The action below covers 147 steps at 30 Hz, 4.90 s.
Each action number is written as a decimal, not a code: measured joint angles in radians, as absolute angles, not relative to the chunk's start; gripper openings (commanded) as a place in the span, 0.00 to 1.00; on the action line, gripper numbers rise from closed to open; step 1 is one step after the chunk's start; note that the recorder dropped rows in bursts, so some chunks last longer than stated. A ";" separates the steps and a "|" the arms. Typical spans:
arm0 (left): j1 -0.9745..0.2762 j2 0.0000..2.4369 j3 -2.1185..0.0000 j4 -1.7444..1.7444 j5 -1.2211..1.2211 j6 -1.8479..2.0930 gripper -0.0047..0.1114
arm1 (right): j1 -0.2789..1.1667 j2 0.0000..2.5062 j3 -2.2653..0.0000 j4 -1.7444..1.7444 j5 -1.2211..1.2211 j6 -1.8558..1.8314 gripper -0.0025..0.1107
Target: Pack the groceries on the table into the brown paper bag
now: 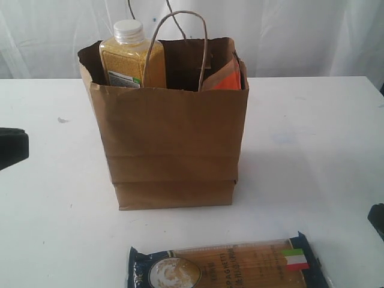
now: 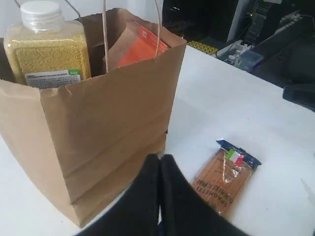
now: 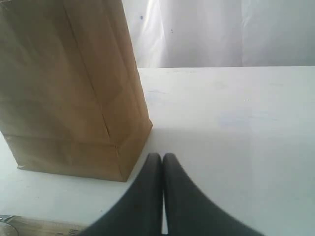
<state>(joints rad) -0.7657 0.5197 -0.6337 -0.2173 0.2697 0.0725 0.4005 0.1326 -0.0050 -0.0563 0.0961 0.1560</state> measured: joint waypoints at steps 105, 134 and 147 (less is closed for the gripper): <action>-0.363 0.004 -0.004 -0.139 0.177 0.026 0.04 | 0.871 1.721 -1.119 0.186 0.803 -0.977 0.75; -0.363 0.004 -0.004 -0.139 0.177 0.026 0.04 | 0.987 1.931 -1.153 0.106 0.763 -0.783 0.49; -0.363 0.004 -0.004 -0.139 0.177 0.026 0.04 | 0.987 1.901 -1.155 0.073 0.761 -0.588 0.02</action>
<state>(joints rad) -0.3631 0.0041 -0.0038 -0.1389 0.1771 0.0263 0.9872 1.9007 -1.1554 0.0733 0.7607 -0.5878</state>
